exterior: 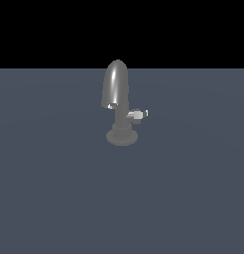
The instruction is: Turn on the faucet by rotating a designated handle.
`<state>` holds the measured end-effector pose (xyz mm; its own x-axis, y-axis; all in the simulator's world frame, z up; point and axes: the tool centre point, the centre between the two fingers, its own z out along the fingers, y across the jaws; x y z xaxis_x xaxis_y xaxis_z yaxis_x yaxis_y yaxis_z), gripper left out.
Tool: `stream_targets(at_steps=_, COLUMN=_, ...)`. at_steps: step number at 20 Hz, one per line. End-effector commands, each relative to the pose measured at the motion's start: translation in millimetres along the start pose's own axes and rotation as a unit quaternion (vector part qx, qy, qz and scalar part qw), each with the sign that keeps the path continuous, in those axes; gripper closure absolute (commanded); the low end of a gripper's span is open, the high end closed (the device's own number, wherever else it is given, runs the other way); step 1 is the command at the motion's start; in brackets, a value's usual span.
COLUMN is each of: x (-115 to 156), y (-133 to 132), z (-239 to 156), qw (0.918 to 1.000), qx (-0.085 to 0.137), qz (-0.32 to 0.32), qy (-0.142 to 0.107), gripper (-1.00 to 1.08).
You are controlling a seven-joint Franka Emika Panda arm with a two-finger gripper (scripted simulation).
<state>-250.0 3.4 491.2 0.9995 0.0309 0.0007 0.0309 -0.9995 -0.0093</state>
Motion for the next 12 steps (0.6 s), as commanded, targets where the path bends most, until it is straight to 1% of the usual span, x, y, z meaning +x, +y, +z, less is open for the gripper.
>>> stream_targets(at_steps=1, x=0, y=0, z=0, qw=1.0000, qx=0.000, qz=0.000, qy=0.000, gripper=1.08)
stream_targets(at_steps=7, x=4, y=-1, z=0, qw=1.0000, qx=0.003, qz=0.006, qy=-0.007, gripper=1.08)
stream_targets(at_steps=12, x=15, y=-4, z=-1, qw=0.9995, qx=0.011, qz=0.021, qy=-0.022, gripper=1.08)
